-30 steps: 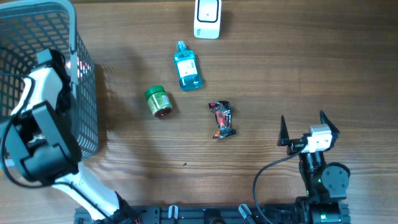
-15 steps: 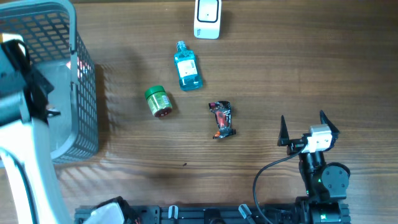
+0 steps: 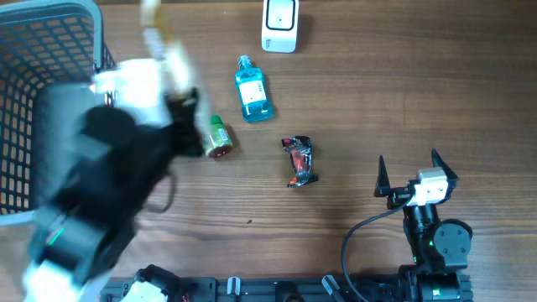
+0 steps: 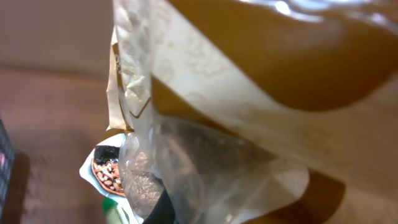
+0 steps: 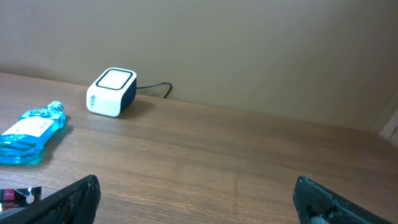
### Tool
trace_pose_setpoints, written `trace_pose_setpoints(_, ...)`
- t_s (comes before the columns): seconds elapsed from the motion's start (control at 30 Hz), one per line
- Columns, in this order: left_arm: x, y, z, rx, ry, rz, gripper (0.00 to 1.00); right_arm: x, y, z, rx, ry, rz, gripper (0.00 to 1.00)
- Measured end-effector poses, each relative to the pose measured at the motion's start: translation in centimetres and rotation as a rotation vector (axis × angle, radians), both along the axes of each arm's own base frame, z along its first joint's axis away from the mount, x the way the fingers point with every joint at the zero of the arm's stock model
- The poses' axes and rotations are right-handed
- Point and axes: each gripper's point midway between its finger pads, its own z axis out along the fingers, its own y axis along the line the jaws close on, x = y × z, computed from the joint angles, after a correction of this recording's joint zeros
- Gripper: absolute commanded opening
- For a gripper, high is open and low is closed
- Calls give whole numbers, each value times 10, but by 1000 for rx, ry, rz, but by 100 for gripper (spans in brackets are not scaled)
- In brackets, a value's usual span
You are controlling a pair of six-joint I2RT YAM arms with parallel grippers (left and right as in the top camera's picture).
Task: Scan the item barcode
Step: 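Carry the PanTree bag to the table and release it beside the wrench package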
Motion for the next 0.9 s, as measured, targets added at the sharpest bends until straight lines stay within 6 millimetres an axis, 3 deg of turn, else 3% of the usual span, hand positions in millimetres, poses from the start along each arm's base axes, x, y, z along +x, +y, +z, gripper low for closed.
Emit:
trace_pose_setpoints(0.17,50,-57,-145,334,344,8,4,0,0,0,0,0,0,100)
trace_pose_setpoints(0.27,48,-91,-227,506,495,-39,4,0,0,0,0,0,0,100)
trace_pose_setpoints(0.37,36,-112,-268,579,559,-69,5,0,0,0,0,0,0,100)
trace_pose_setpoints(0.4,32,-118,-278,591,574,-72,11,0,0,0,0,0,0,100)
trace_pose_setpoints(0.43,28,-123,-286,597,585,-72,25,0,0,0,0,0,0,100)
trace_pose_setpoints(0.47,24,-129,-291,587,594,-66,83,0,0,0,0,0,0,100)
trace_pose_setpoints(0.5,22,-133,-293,581,597,-70,100,0,0,0,0,0,0,100)
trace_pose_setpoints(0.63,23,-142,-293,537,584,-60,100,0,0,0,0,0,0,100)
trace_pose_setpoints(0.77,23,-135,-286,562,601,-59,100,0,0,0,0,0,0,100)
trace_pose_setpoints(0.83,34,-140,-251,551,559,-74,100,0,0,0,0,1,0,100)
trace_pose_setpoints(0.87,48,-150,-209,495,478,-84,100,0,0,0,0,1,0,100)
trace_pose_setpoints(0.9,61,-157,-153,423,372,-86,100,0,0,0,0,0,0,100)
